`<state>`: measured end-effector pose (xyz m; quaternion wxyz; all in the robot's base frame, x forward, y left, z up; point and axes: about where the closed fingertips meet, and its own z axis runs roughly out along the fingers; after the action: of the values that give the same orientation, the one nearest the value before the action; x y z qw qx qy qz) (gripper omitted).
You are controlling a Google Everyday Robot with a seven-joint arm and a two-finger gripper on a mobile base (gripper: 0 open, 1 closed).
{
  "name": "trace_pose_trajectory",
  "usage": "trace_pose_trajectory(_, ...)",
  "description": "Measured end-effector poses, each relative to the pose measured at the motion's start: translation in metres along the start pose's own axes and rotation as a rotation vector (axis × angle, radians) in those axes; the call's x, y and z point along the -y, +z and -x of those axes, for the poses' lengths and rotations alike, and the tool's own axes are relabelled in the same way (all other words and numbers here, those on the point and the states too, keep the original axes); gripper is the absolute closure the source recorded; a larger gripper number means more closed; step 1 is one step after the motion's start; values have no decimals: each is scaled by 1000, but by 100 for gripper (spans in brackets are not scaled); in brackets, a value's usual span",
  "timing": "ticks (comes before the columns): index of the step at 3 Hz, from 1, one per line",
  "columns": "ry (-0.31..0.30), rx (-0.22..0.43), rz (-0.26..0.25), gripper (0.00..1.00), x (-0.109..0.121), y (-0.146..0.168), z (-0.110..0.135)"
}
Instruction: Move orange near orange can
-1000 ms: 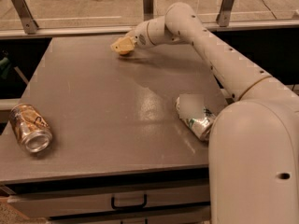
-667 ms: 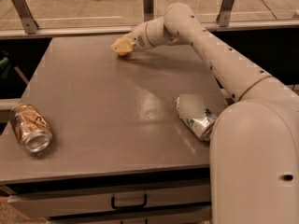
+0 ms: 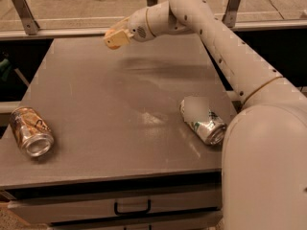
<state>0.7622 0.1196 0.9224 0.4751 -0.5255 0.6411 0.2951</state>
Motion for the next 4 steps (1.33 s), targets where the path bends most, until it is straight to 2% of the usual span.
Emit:
trace_pose_trajectory(1,-108,51,144,100,-44,-8,44)
trace_pose_trajectory(3,-104,27,207,100,-60,-2,38)
trace_pose_trajectory(4,-71,8,279,100,-90,3,28)
